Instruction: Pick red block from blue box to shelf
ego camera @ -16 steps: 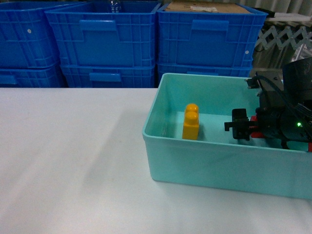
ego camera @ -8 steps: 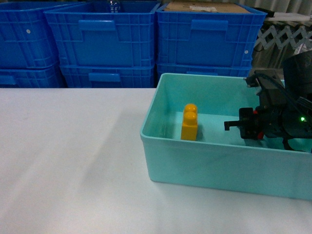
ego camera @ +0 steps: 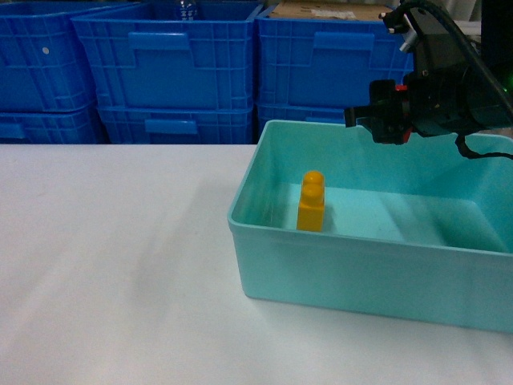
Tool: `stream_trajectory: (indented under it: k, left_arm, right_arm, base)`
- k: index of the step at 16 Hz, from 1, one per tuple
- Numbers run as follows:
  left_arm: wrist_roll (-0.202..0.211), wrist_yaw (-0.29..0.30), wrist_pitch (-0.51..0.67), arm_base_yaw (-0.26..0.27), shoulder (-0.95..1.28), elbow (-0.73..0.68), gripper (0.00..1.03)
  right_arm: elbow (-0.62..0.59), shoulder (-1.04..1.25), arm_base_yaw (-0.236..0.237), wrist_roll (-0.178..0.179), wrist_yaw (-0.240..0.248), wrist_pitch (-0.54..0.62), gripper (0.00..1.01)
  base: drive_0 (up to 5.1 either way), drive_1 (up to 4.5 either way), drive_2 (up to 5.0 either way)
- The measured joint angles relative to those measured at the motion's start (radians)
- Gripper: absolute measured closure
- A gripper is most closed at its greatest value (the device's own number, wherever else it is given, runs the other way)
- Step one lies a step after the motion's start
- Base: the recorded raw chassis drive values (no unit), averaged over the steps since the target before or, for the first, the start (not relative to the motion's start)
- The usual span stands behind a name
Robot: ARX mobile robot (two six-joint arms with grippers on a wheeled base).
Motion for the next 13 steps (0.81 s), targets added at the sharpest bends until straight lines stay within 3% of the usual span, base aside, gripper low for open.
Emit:
stream_trajectory:
  k: [2, 5, 8, 9, 10, 12, 13]
  left_arm:
    - [0.0, 0.0, 0.0, 0.0, 0.0, 0.0, 0.05]
    - [0.0, 0.0, 0.0, 0.0, 0.0, 0.0, 0.05]
    - [0.0, 0.0, 0.0, 0.0, 0.0, 0.0, 0.05]
    - [0.0, 0.0, 0.0, 0.0, 0.0, 0.0, 0.05]
    - [0.0, 0.0, 0.0, 0.0, 0.0, 0.0, 0.05]
    - [0.0, 0.0, 0.0, 0.0, 0.0, 0.0, 0.05]
    - [0.0, 0.0, 0.0, 0.0, 0.0, 0.0, 0.05]
  right_arm:
    - [-0.049, -0.056, -0.024, -0.055, -0.034, 0.036, 0.72]
    - [-0.154, -0.286, -0.087, -0.147, -0.116, 0.182, 0.72]
    - [-0.278, -0.49, -0.108, -0.154, -0.138, 0.28, 0.72]
    - [-0.344, -0.534, -0.103, -0.162, -0.085, 0.371, 0.72]
    - [-0.363, -0.544, -0.105, -0.161, -0.068, 0.399, 0.72]
    - [-0.439, -0.56, -0.133, -0.17, 0.013, 0.542, 0.72]
    - [-0.579, -0.606, -0.185, -0.187, 0.067, 0.74, 0.72]
  base:
    - [0.0, 0.0, 0.0]
    - [0.0, 0.0, 0.0]
    - [0.0, 0.0, 0.0]
    - [0.0, 0.0, 0.0]
    - [0.0, 0.0, 0.0]
    - [0.0, 0.0, 0.0]
    - [0.0, 0.0, 0.0]
